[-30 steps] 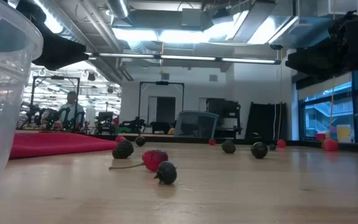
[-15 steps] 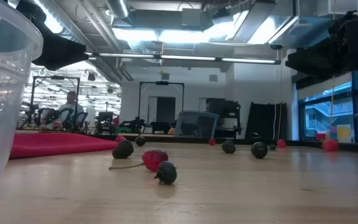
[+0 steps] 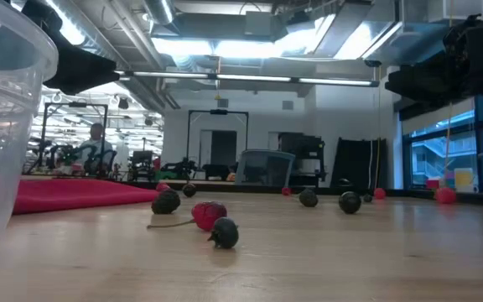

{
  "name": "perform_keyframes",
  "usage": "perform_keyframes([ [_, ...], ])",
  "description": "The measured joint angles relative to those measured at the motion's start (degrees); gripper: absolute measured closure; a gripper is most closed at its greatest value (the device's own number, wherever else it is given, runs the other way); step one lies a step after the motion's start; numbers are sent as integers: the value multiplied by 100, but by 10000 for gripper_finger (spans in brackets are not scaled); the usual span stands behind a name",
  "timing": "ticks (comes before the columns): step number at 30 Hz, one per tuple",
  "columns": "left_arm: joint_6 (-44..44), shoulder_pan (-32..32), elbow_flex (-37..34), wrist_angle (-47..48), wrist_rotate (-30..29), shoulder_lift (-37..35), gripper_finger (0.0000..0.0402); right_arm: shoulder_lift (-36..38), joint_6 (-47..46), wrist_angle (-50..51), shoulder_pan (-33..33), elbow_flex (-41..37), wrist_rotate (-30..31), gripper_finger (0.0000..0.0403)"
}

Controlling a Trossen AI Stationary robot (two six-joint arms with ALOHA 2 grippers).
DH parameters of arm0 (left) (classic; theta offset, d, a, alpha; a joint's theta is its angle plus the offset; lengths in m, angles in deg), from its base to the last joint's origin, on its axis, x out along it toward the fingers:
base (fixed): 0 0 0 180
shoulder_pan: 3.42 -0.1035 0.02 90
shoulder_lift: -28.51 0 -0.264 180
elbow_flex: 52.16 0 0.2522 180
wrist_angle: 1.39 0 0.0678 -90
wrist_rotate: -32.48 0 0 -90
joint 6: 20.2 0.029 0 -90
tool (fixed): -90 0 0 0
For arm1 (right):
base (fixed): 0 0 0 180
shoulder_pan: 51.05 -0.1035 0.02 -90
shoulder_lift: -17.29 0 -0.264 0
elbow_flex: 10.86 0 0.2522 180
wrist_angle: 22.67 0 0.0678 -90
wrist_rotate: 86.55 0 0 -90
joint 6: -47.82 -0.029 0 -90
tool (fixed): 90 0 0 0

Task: Pick and placing Produce into tupperware

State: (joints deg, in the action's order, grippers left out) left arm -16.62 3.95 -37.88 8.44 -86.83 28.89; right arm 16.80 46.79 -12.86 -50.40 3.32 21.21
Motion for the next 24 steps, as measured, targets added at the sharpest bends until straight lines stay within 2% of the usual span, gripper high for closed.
perform_keyframes([
  [24,0,2,-2,-1,0,-2,142,0,-3,-120,-1,-1,0,235],
])
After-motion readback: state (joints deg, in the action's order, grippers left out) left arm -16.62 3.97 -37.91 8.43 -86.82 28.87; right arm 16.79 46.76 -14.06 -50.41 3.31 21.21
